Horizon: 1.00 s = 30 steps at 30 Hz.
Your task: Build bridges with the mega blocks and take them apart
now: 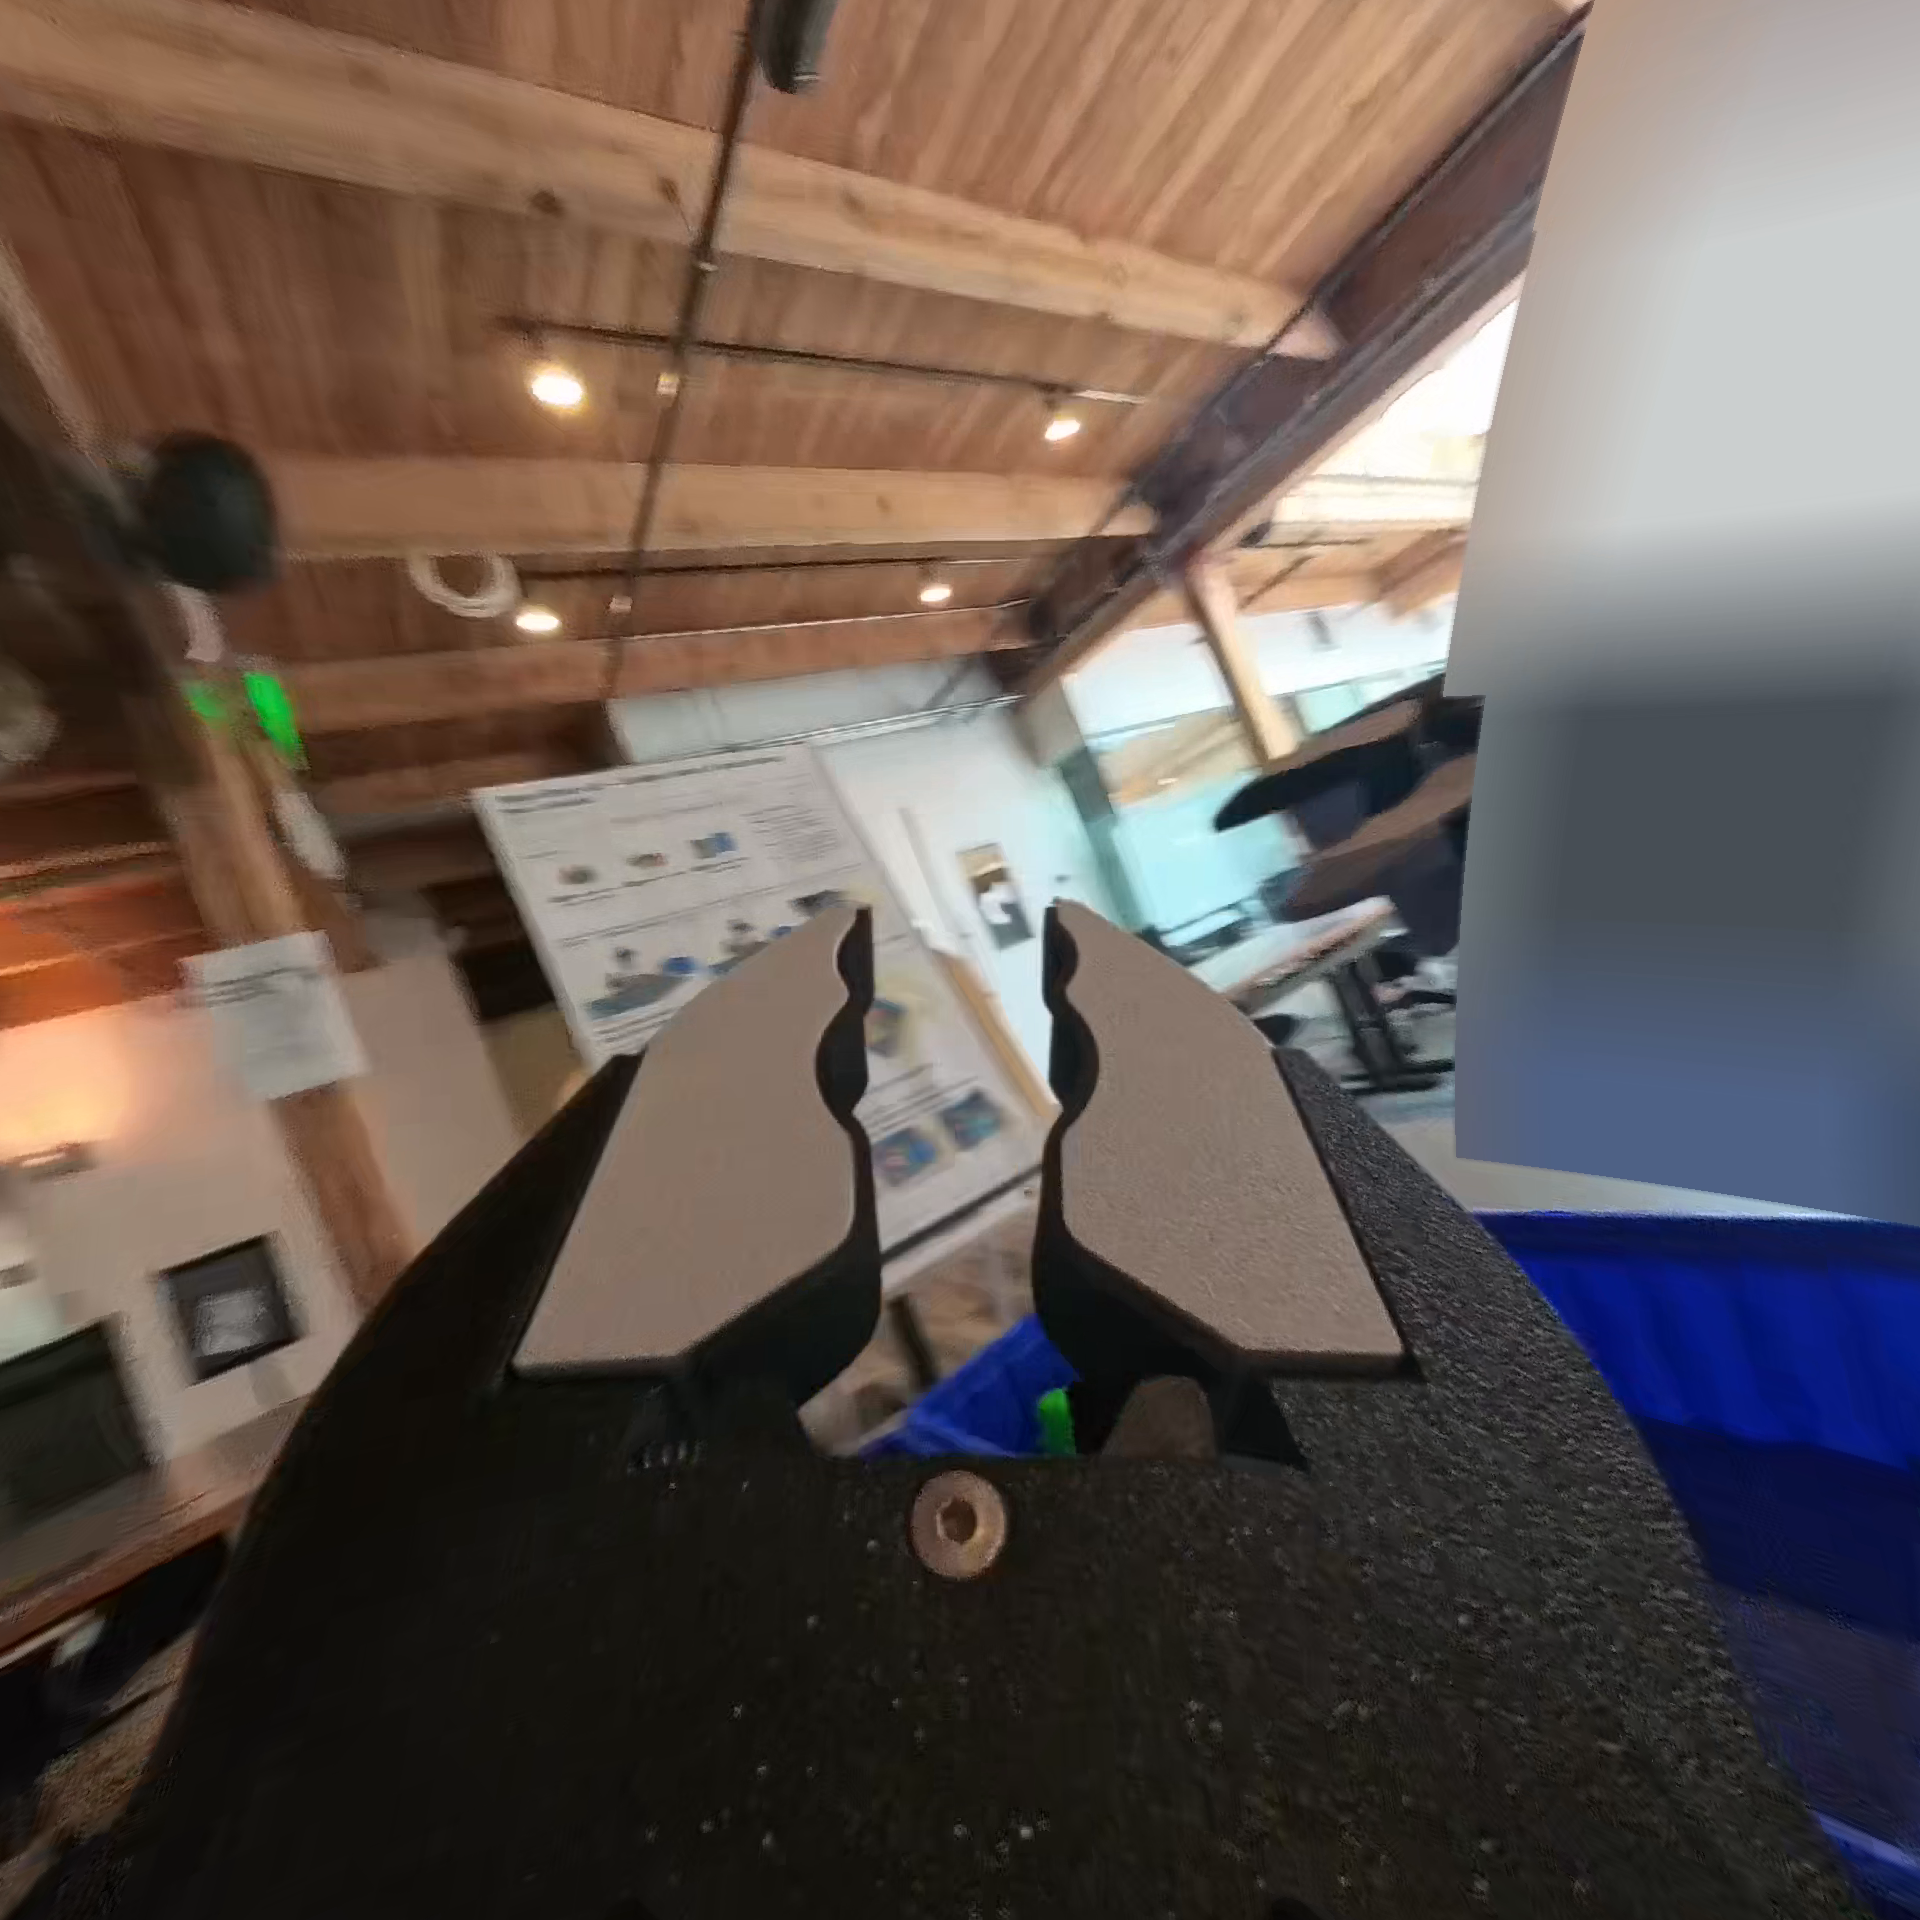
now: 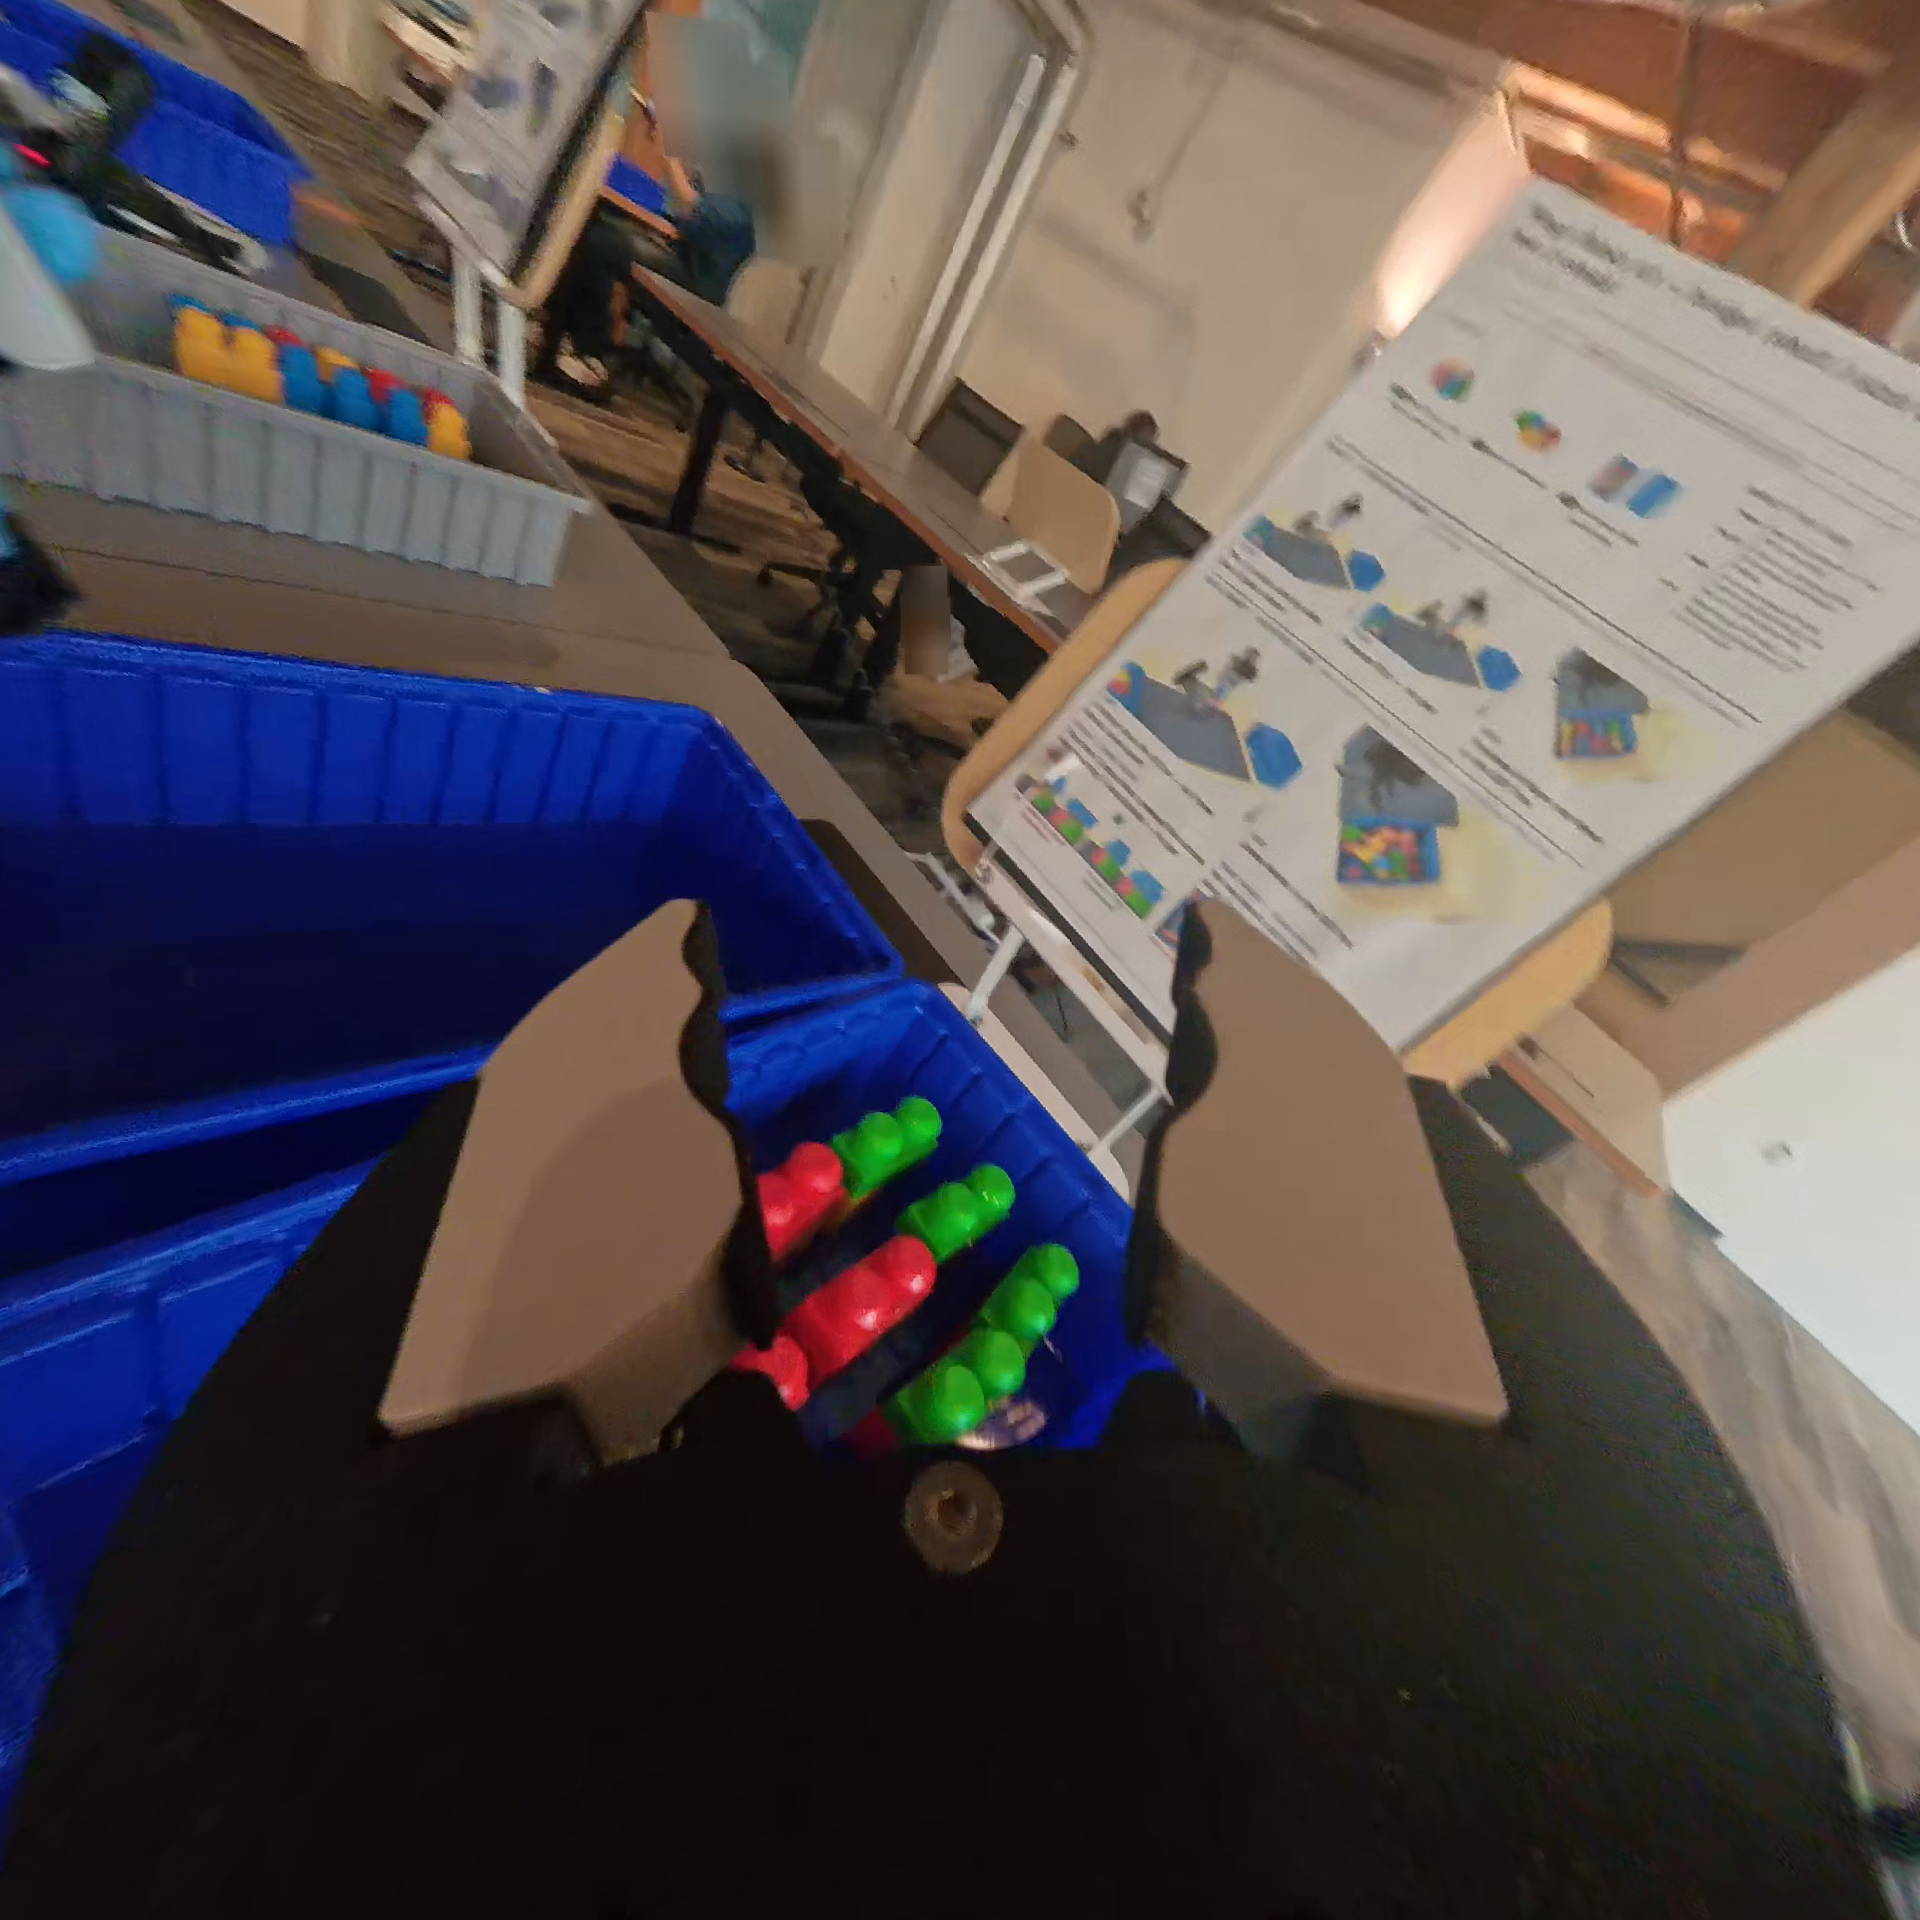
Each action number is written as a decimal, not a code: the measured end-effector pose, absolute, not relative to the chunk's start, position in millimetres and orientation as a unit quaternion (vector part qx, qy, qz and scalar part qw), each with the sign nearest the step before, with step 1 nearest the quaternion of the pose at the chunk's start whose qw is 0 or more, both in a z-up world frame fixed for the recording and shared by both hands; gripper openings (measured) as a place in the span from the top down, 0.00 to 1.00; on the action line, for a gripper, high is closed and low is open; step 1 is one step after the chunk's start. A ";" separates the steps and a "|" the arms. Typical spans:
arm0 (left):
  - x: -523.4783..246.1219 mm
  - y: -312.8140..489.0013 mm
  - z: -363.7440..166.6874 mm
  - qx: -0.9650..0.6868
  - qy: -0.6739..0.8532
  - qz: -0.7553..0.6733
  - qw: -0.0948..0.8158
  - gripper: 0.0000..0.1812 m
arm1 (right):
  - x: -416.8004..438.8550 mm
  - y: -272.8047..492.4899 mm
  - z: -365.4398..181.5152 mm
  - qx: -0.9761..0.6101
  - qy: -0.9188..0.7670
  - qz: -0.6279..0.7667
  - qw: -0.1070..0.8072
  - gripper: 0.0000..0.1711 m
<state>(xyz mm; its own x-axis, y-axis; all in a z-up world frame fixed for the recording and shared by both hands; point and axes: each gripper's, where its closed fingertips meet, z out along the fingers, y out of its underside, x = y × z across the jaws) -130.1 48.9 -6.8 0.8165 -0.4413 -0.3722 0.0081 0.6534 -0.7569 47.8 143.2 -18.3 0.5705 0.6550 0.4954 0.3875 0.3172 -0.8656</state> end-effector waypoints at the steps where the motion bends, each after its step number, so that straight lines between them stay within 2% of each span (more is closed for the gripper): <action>1: -137.0 54.3 -6.7 -0.405 0.259 -0.104 0.871 0.78 | 40.4 138.7 -16.6 -0.561 -0.462 0.112 0.678 0.56; 2: -139.8 60.3 -10.3 -0.423 0.257 -0.095 0.864 0.71 | 32.7 133.0 -14.6 -0.544 -0.470 0.130 0.683 0.61; 3: -141.7 65.5 -14.6 -0.444 0.257 -0.088 0.854 0.73 | 24.5 126.2 -13.0 -0.527 -0.480 0.153 0.684 0.63; 5: -139.2 67.5 -22.5 -0.469 0.275 -0.085 0.835 0.84 | 9.2 110.3 -11.7 -0.492 -0.502 0.201 0.682 0.76; 6: -140.8 65.1 -23.5 -0.470 0.276 -0.074 0.835 0.97 | 2.8 103.4 -9.4 -0.474 -0.507 0.224 0.685 0.84; 8: -137.9 61.9 -22.8 -0.467 0.289 -0.081 0.832 1.00 | -9.7 90.3 -7.4 -0.446 -0.515 0.268 0.681 1.00; 11: -129.6 61.6 -22.5 -0.466 0.297 -0.093 0.828 1.00 | -34.4 65.3 -18.9 -0.412 -0.562 0.323 0.641 1.00; 14: -116.4 68.9 -34.3 -0.510 0.298 -0.100 0.801 0.99 | -61.9 55.1 -34.7 -0.399 -0.588 0.311 0.631 1.00; 16: -105.5 78.2 -43.8 -0.537 0.308 -0.079 0.782 0.97 | -77.4 59.7 -43.1 -0.408 -0.581 0.287 0.643 1.00; 18: -91.9 78.9 -50.2 -0.546 0.323 -0.080 0.769 0.90 | -88.9 60.2 -51.5 -0.414 -0.582 0.284 0.640 1.00; 20: -86.1 76.5 -50.2 -0.543 0.322 -0.066 0.773 1.00 | -95.0 55.9 -55.2 -0.408 -0.585 0.298 0.635 1.00; 21: -89.4 77.4 -48.5 -0.540 0.309 -0.058 0.780 1.00 | -96.7 49.4 -58.1 -0.399 -0.596 0.313 0.623 1.00; 23: -83.7 70.5 -37.2 -0.512 0.290 -0.098 0.803 0.98 | -100.1 43.0 -65.2 -0.408 -0.608 0.340 0.590 1.00; 24: -58.6 46.2 -35.3 -0.463 0.358 -0.161 0.795 0.88 | -104.0 52.4 -72.2 -0.436 -0.604 0.316 0.587 1.00; 25: -35.6 21.6 -32.7 -0.412 0.411 -0.222 0.783 0.92 | -109.5 58.0 -81.8 -0.445 -0.613 0.286 0.588 1.00; 27: -38.1 34.2 -35.7 -0.472 0.390 -0.142 0.777 1.00 | -118.6 57.4 -89.8 -0.427 -0.619 0.268 0.602 1.00; 29: -68.7 52.3 -32.1 -0.496 0.339 -0.022 0.799 1.00 | -115.5 56.4 -90.0 -0.441 -0.617 0.287 0.585 1.00; 30: -74.1 50.0 -31.0 -0.494 0.330 -0.044 0.804 1.00 | -111.5 56.8 -83.8 -0.447 -0.605 0.305 0.585 0.99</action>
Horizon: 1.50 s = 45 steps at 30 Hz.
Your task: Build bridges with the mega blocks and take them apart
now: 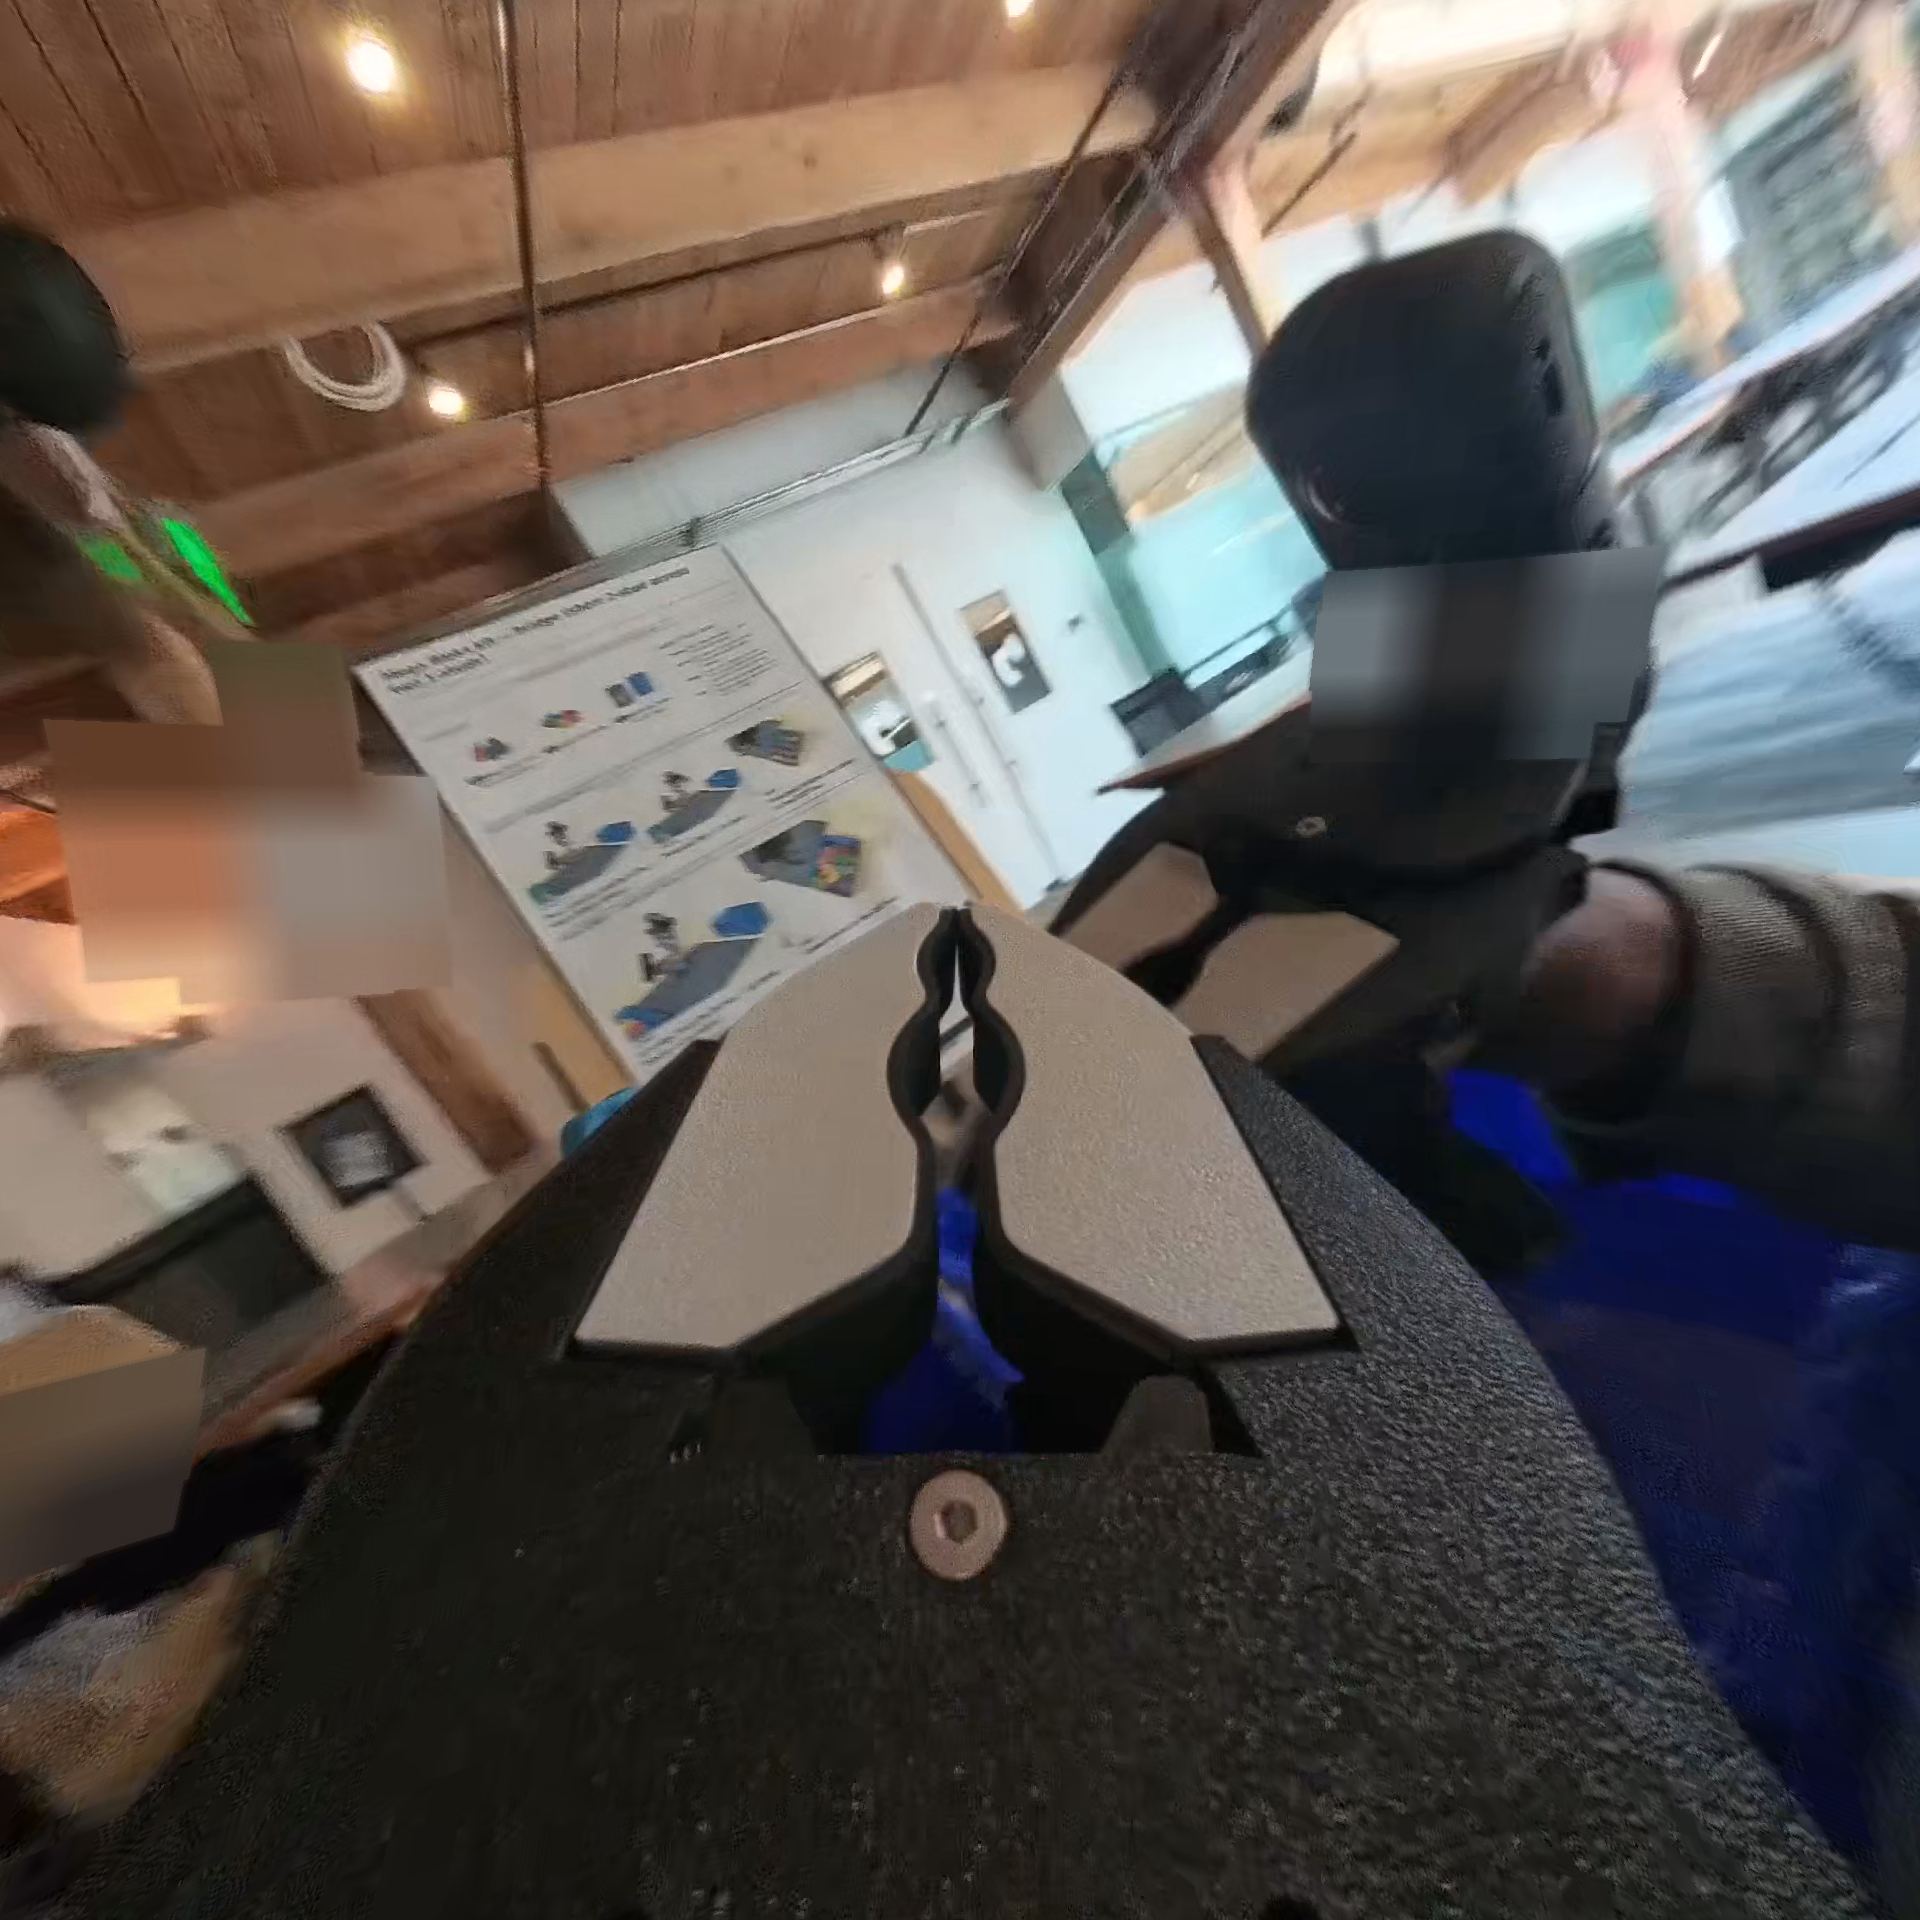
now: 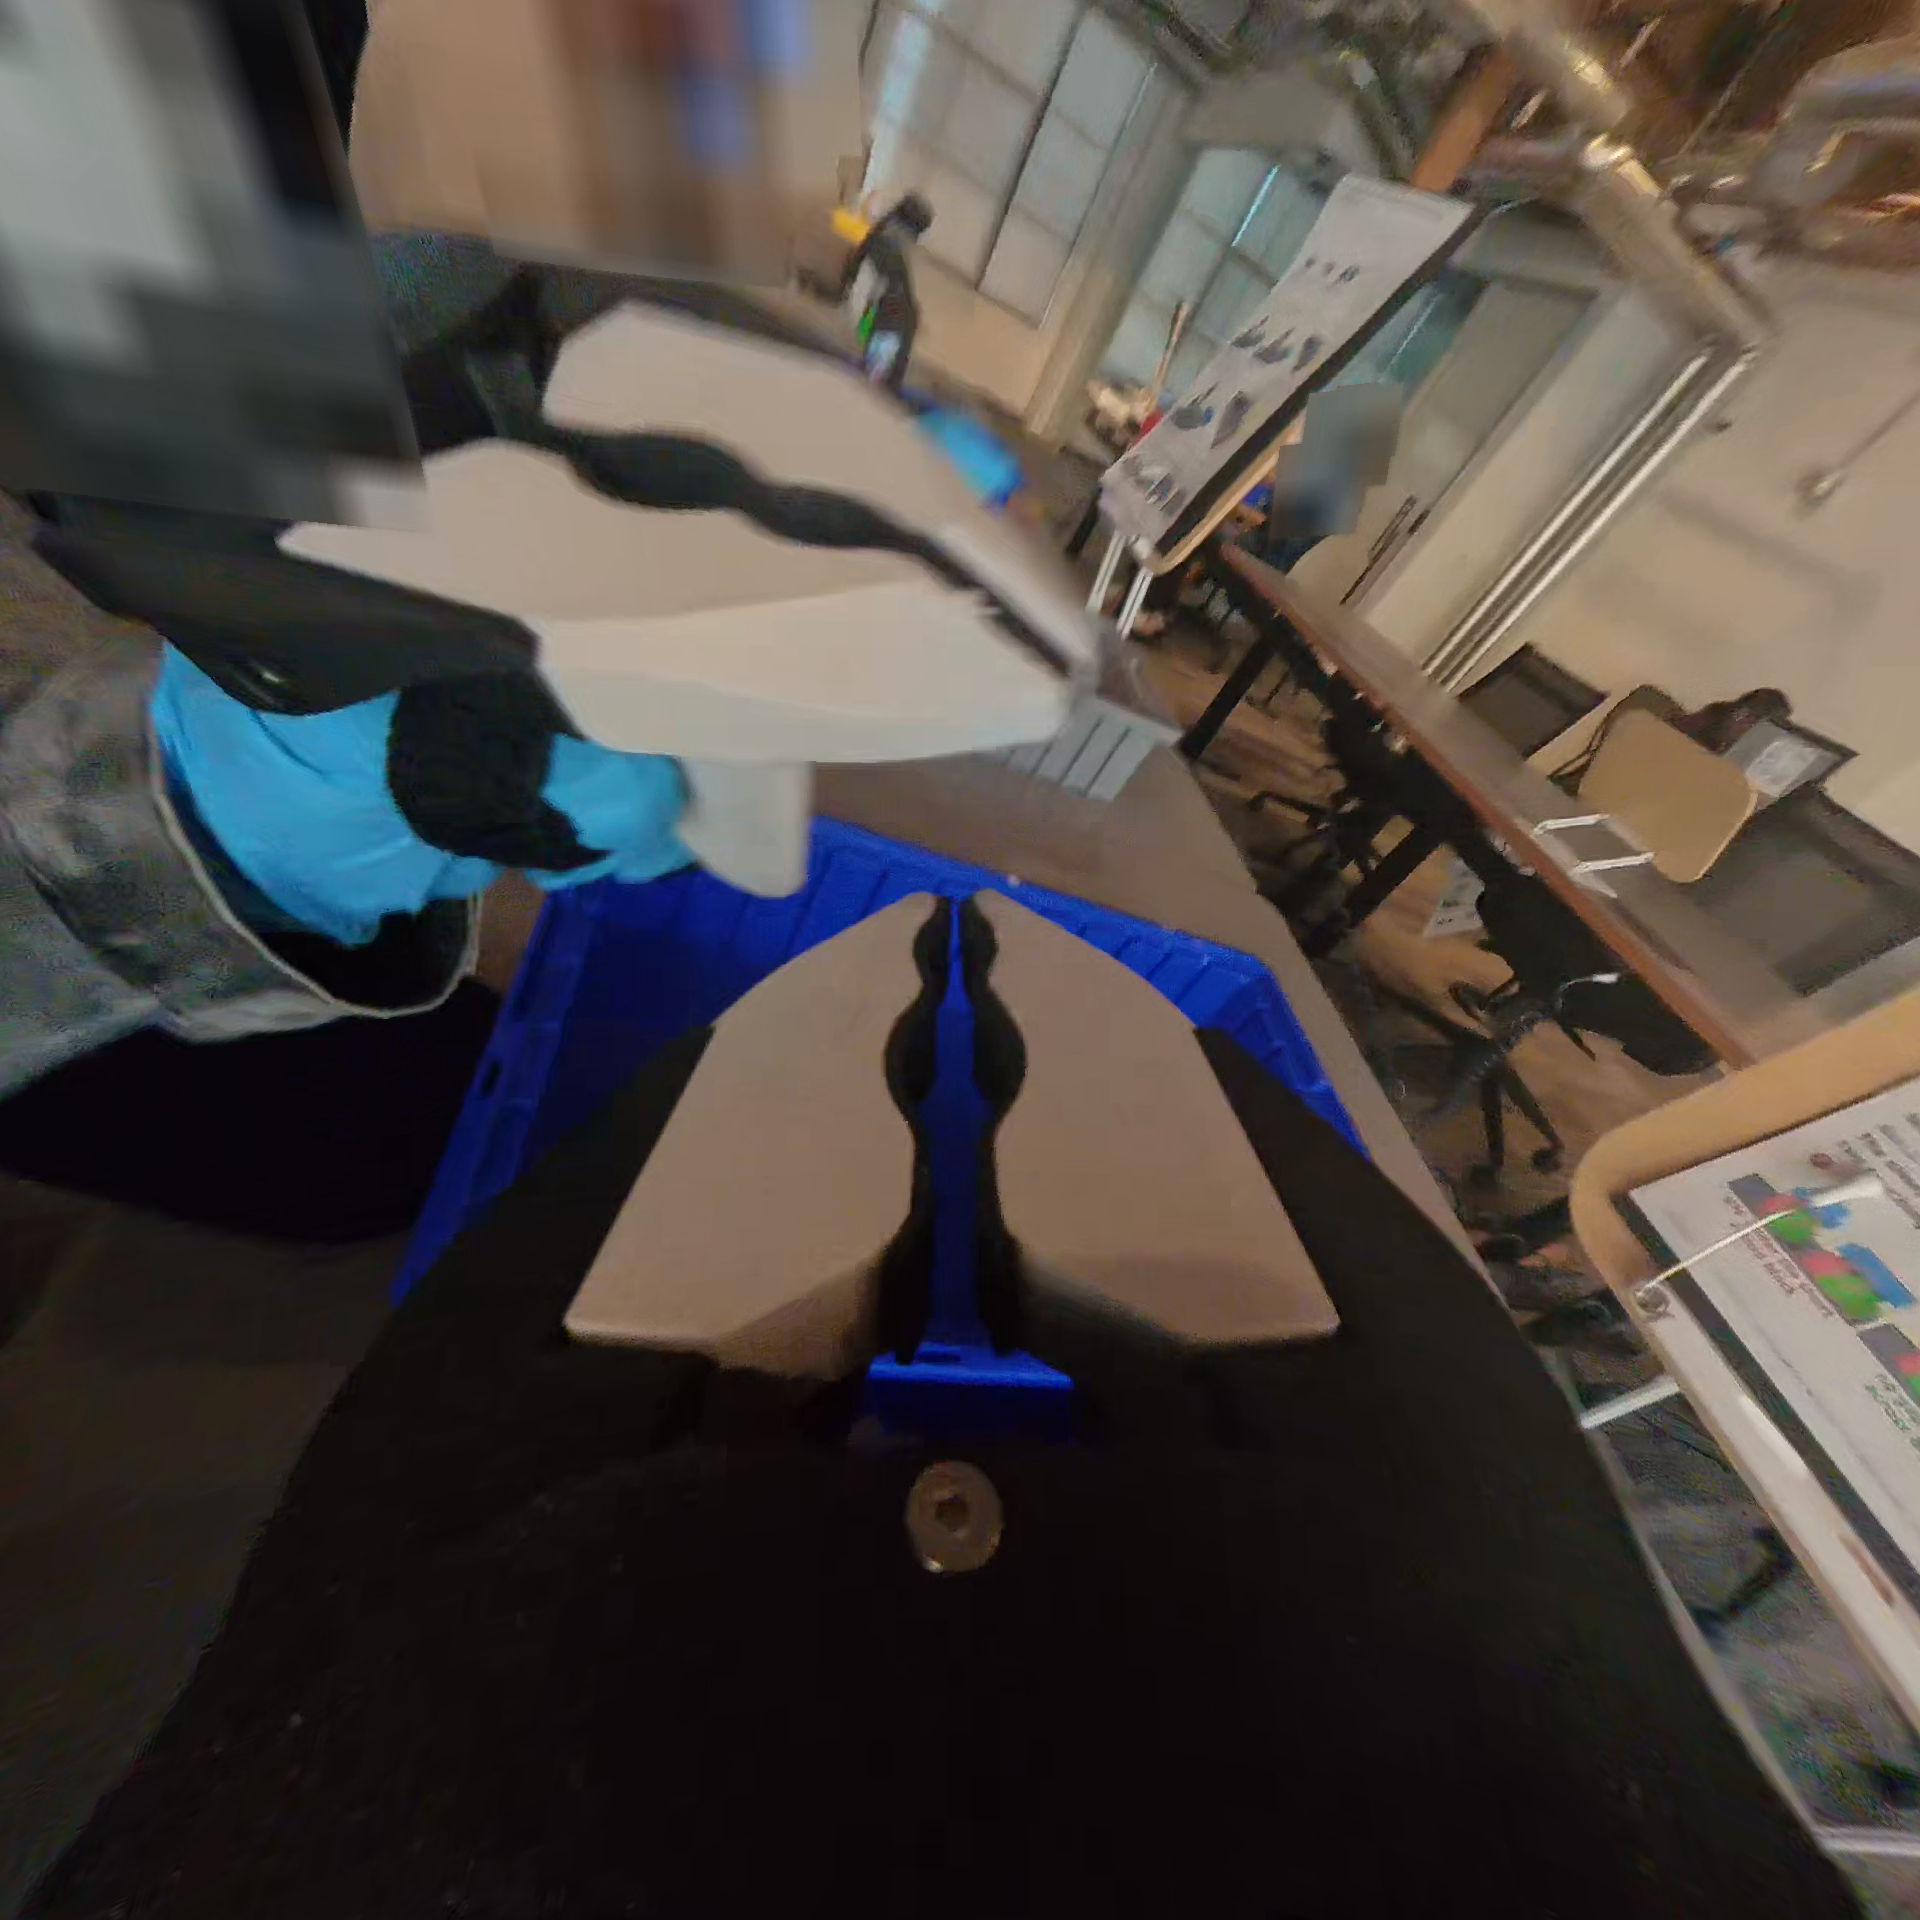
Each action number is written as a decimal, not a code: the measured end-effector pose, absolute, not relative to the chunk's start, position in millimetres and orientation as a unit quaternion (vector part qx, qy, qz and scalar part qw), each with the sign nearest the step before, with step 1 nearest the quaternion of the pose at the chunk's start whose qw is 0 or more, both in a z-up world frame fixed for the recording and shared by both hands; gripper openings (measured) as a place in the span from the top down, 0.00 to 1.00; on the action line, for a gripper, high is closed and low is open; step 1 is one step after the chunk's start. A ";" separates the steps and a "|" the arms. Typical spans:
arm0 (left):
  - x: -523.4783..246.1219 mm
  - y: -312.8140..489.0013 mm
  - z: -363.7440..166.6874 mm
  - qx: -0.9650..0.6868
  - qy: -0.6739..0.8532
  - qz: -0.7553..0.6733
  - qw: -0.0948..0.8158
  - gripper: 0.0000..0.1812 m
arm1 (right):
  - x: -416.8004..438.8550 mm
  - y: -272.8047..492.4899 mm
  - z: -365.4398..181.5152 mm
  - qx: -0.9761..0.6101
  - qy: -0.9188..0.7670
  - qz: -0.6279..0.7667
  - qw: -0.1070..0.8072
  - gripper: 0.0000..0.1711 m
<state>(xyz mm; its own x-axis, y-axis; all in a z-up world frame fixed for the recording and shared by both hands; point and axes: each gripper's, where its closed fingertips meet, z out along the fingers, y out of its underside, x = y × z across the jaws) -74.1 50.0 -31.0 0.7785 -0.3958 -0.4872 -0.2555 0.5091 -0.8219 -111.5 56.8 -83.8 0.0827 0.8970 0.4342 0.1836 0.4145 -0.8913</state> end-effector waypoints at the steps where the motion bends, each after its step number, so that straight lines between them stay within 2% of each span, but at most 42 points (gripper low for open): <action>1: -78.1 48.3 -31.0 -0.501 0.316 -0.091 0.801 1.00 | -106.1 58.7 -73.9 -0.441 -0.587 0.320 0.599 0.96; 4: -89.7 51.4 -44.2 -0.532 0.301 -0.124 0.782 1.00 | -93.3 43.4 -54.6 -0.379 -0.589 0.377 0.606 0.89; 8: -67.2 34.6 -63.8 -0.527 0.343 -0.184 0.756 1.00 | -92.9 15.0 -64.1 -0.345 -0.624 0.487 0.504 0.74; 21: -72.0 31.2 -97.1 -0.576 0.355 -0.170 0.717 1.00 | -98.3 5.9 -94.3 -0.384 -0.663 0.502 0.402 0.77; 23: -62.8 18.7 -99.5 -0.535 0.416 -0.160 0.718 1.00 | -96.8 1.8 -90.6 -0.387 -0.652 0.530 0.379 0.88; 24: -58.7 15.6 -95.0 -0.524 0.406 -0.166 0.730 0.96 | -97.2 -0.3 -85.9 -0.376 -0.641 0.552 0.378 0.89; 25: -58.3 14.6 -88.1 -0.515 0.390 -0.170 0.744 1.00 | -94.6 -4.0 -80.8 -0.352 -0.636 0.572 0.380 0.89; 29: -57.6 32.3 -96.3 -0.577 0.344 -0.194 0.715 1.00 | -98.4 6.0 -83.9 -0.366 -0.650 0.501 0.439 0.92; 32: -56.8 34.7 -90.8 -0.581 0.318 -0.232 0.712 1.00 | -95.7 7.3 -80.0 -0.373 -0.647 0.498 0.441 0.91; 38: -126.0 58.3 -82.8 -0.630 0.239 -0.080 0.734 1.00 | -76.1 46.4 -47.3 -0.405 -0.585 0.394 0.581 0.74; 40: -149.6 64.0 -90.5 -0.669 0.234 -0.053 0.703 1.00 | -63.4 61.3 -34.0 -0.419 -0.545 0.359 0.632 0.74; 42: -172.0 67.9 -95.8 -0.699 0.217 -0.027 0.681 1.00 | -49.9 71.1 -31.1 -0.437 -0.520 0.335 0.653 0.81; 44: -185.4 68.8 -100.0 -0.718 0.214 -0.022 0.662 1.00 | -34.7 86.4 -40.7 -0.486 -0.500 0.297 0.652 0.80; 45: -192.6 70.0 -102.0 -0.727 0.209 -0.015 0.654 1.00 | -25.6 95.1 -46.7 -0.518 -0.485 0.277 0.648 0.77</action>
